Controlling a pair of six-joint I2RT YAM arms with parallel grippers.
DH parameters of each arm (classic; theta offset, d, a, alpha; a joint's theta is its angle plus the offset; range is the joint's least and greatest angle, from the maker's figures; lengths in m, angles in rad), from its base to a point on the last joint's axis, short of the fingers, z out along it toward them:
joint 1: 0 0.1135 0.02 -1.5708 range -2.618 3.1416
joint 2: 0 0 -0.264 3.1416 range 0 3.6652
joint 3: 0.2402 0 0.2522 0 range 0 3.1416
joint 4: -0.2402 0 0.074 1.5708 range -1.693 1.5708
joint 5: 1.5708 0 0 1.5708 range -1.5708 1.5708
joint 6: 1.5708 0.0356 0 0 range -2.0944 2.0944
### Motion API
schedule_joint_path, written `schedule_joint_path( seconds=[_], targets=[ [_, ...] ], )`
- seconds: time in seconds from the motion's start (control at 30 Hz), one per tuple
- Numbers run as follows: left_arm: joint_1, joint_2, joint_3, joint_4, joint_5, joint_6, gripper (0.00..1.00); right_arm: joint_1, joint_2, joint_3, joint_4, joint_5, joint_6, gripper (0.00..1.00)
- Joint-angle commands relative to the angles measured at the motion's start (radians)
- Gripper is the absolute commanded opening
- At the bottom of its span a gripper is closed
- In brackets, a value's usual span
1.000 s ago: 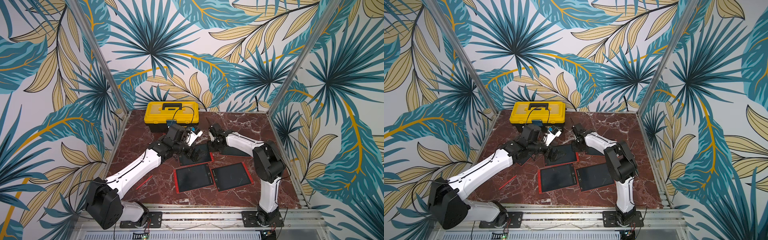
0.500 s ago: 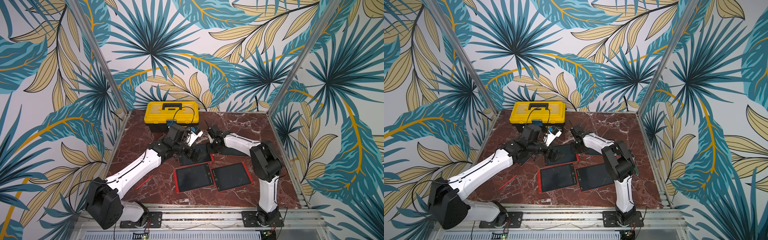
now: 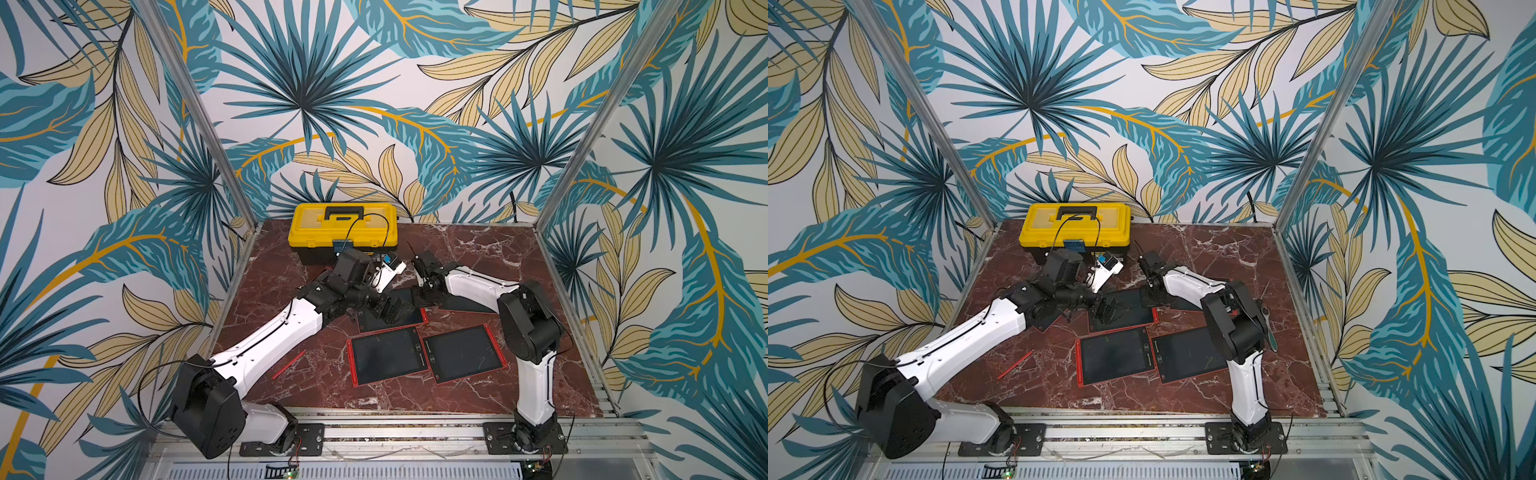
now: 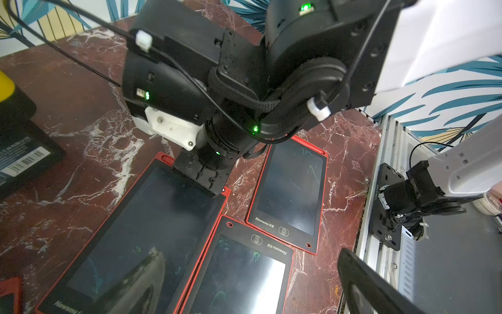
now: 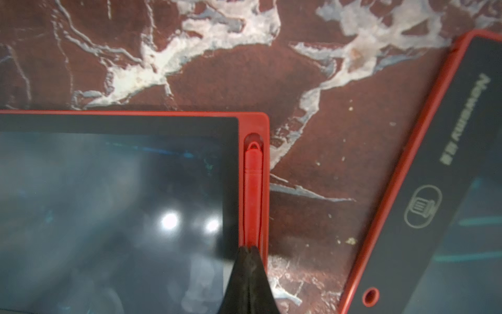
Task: Place the stylus back onto the writing tablet
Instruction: Place the stylus on the writing tablet.
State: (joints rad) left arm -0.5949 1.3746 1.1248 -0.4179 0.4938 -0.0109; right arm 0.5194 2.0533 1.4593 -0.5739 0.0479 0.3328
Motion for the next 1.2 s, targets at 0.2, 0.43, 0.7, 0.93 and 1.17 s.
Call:
schedule_joint_path(
  seconds=[0.2,0.43,0.7,0.93,1.17],
  targets=[
    [-0.006,0.004,0.048,-0.009,-0.002,0.01,1.0,0.025,0.052,-0.041,-0.098,0.078,0.062,0.0],
    [-0.006,0.001,0.05,-0.009,-0.006,0.008,1.0,0.042,0.059,-0.048,-0.09,0.055,0.067,0.0],
    [-0.006,0.008,0.058,-0.009,-0.029,-0.029,1.0,0.042,0.057,0.033,-0.064,0.035,0.145,0.02],
    [-0.006,-0.009,0.057,-0.012,-0.083,-0.099,1.0,0.026,0.024,0.009,0.051,0.101,0.206,0.03],
    [-0.006,-0.047,0.007,-0.034,-0.163,-0.193,1.0,0.026,-0.184,-0.104,0.14,0.01,0.135,0.19]
  ],
)
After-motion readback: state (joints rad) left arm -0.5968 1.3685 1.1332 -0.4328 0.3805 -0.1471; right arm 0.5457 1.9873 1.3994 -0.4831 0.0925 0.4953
